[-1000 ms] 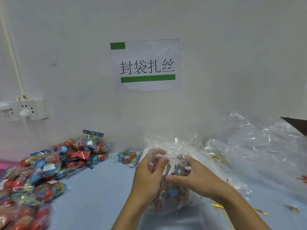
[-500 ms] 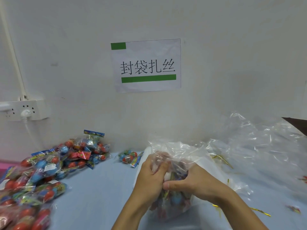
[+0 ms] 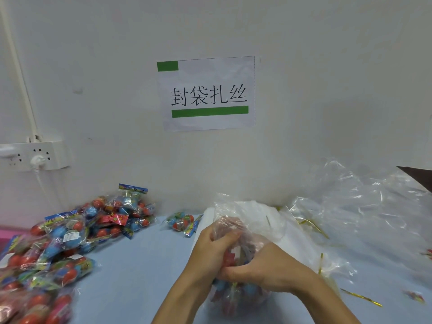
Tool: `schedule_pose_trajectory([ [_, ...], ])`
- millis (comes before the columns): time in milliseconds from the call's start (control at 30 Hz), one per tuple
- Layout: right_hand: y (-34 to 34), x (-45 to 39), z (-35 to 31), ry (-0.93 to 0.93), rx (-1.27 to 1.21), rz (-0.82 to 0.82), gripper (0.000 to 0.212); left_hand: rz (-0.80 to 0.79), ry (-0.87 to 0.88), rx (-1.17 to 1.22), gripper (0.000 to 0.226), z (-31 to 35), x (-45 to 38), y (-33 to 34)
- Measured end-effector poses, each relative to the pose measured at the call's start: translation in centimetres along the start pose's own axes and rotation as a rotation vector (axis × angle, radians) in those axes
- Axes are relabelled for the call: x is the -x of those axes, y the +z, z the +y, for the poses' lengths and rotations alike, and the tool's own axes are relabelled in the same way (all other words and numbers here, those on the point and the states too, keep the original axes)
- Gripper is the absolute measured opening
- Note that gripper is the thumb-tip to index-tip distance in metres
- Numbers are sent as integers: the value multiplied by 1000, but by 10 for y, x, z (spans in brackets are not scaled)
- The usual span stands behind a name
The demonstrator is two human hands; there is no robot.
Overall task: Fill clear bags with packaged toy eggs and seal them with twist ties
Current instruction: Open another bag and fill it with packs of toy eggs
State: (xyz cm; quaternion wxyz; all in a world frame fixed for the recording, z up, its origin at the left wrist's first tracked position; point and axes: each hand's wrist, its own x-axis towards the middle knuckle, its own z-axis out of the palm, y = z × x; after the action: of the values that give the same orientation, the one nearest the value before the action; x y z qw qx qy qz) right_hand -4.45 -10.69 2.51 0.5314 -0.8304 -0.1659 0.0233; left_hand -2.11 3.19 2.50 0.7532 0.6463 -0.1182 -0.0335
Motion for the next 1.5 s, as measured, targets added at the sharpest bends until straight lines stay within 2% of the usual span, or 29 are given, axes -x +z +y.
schedule_pose_trajectory([
  [100,4,-2,1,-21,26,54,38,-4,24,-53,33,0,1,1],
  [200,7,-2,0,-60,12,106,35,1,56,-78,31,1,2,1],
  [333,-5,0,0,-52,-159,71,25,130,121,-14,22,1,-3,-5],
  [467,-22,-1,2,43,-268,246,52,183,141,-14,23,1,-6,-16],
  [567,-31,0,3,75,-293,289,59,201,137,-25,31,2,-6,-18],
  [733,-42,-2,2,15,-372,402,70,158,175,-124,61,5,-1,-21],
  [833,-45,2,-13,-161,-321,564,63,62,199,-169,67,5,2,-19],
  [933,-44,8,-31,-367,-155,661,40,-62,238,-243,61,1,4,-11],
  [1000,-44,13,-42,-435,3,688,26,-103,261,-280,59,1,7,-6],
  [1100,-44,18,-49,-406,228,589,27,-114,305,-264,59,0,7,-5],
  [1233,-37,17,-44,-294,502,431,48,-132,338,-264,55,5,11,-6],
  [1367,-35,17,-38,-169,592,378,35,-110,298,-202,39,5,7,-4],
  [1467,-34,17,-37,-101,602,330,30,4,333,-219,5,4,3,-3],
  [1500,-33,17,-39,-102,582,321,30,39,360,-243,10,2,1,-4],
])
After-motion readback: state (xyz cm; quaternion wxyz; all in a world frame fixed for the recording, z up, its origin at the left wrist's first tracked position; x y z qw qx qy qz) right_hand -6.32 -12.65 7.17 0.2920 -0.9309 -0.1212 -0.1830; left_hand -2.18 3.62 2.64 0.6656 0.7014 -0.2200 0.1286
